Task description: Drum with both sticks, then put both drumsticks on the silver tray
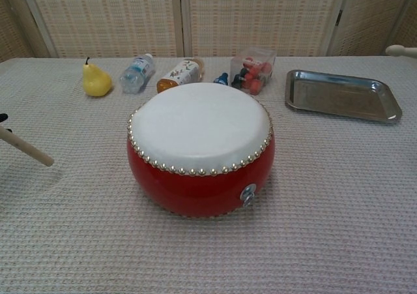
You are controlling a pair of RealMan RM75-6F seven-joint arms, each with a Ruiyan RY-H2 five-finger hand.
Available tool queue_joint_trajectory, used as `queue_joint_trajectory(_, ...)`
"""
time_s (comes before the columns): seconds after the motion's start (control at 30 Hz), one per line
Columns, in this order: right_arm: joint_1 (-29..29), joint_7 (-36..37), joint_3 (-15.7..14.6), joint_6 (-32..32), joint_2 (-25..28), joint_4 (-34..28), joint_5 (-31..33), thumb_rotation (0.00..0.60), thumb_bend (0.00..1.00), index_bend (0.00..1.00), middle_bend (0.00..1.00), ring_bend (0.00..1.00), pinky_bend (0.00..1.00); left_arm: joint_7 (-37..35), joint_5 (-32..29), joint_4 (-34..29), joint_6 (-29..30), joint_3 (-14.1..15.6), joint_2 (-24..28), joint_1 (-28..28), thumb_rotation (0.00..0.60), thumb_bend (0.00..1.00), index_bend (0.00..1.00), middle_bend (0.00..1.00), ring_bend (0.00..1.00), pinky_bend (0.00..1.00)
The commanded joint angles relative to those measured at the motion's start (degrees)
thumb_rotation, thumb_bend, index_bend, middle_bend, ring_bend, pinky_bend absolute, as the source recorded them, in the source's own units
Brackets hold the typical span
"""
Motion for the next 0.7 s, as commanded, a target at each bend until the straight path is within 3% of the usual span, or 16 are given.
queue_joint_trajectory(0.03, 0.0, 0.0, 0.0, 0.0, -0.1, 0.1, 0.1, 0.600, 0.82, 1.00, 1.00, 1.00, 1.00, -7.2, 3.1, 6.1, -1.1, 2.9, 0.0, -3.0, 0.600, 0.34, 0.56, 0.36, 0.26, 0.22)
queue_joint_trajectory(0.17, -0.2, 0.0, -0.1, 0.1, -0.2, 0.2, 0.2, 0.600, 0.82, 1.00, 1.00, 1.00, 1.00, -8.7, 2.0, 8.2, -2.1, 3.9, -1.2, -3.7, 0.600, 0.34, 0.56, 0.38, 0.30, 0.27)
queue_joint_trajectory(0.33, -0.5, 0.4, -0.1, 0.3, -0.2, 0.3, 0.1, 0.600, 0.82, 1.00, 1.00, 1.00, 1.00, -6.9, -1.8, 7.8, -3.9, 3.2, -2.0, -4.3, 0.600, 0.34, 0.56, 0.44, 0.36, 0.38)
queue_joint_trajectory(0.7, -0.9, 1.7, 0.1, 0.4, 0.3, 0.7, -0.6, 0.600, 0.82, 1.00, 1.00, 1.00, 1.00, 17.8, -11.6, -1.9, -6.4, -2.7, -3.1, -6.1, 0.600, 0.34, 0.51, 0.47, 0.39, 0.39)
